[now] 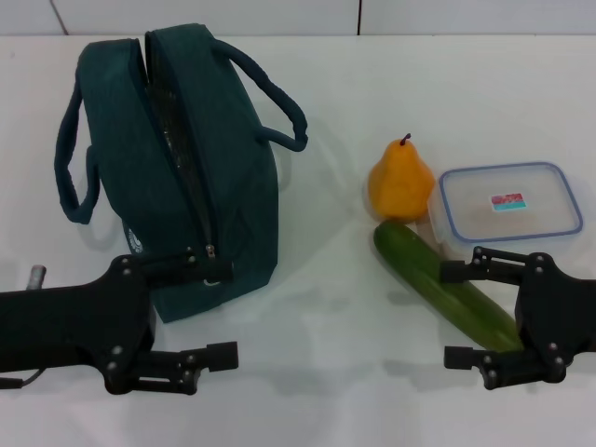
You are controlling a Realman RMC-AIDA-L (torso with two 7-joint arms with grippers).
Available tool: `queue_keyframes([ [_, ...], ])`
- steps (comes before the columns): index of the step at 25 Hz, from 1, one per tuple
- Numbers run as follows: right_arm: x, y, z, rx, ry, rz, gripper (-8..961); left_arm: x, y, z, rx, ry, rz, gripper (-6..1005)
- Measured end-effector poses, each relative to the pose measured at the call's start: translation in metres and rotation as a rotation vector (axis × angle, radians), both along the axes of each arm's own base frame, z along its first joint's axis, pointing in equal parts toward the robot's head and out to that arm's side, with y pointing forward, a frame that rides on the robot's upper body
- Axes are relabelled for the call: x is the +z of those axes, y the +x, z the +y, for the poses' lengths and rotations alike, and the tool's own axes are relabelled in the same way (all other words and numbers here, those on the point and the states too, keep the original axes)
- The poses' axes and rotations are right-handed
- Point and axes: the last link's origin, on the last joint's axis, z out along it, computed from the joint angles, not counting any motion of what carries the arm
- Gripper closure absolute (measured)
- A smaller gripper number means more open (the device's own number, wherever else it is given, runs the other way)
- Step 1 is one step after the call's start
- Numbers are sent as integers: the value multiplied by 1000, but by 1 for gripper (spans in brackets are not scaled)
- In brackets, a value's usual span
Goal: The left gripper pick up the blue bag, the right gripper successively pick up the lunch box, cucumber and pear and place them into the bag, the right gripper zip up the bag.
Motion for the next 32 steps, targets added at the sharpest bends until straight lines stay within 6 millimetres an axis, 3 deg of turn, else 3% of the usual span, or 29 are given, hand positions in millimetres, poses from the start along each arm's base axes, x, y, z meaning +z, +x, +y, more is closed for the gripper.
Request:
queue_keyframes([
  [12, 0, -1, 0, -2, -1, 9, 81, 1, -2, -1, 17, 8, -7, 115],
  [17, 1, -1, 0, -5, 4, 13, 81, 22, -3, 8, 76, 115, -84, 117],
  [21, 1, 0, 1, -13, 9, 14, 82, 58, -9, 31, 239, 255, -163, 118],
  [23, 1, 0, 1, -16, 15, 20, 82, 64, -11, 38, 283, 276, -170, 119],
  [25, 2, 0, 2, -21, 22, 24, 82, 85, -18, 70, 452, 328, -159, 120],
  [32, 3, 1, 8, -44, 63, 24, 82, 101, -11, 108, 632, 274, -46, 122],
])
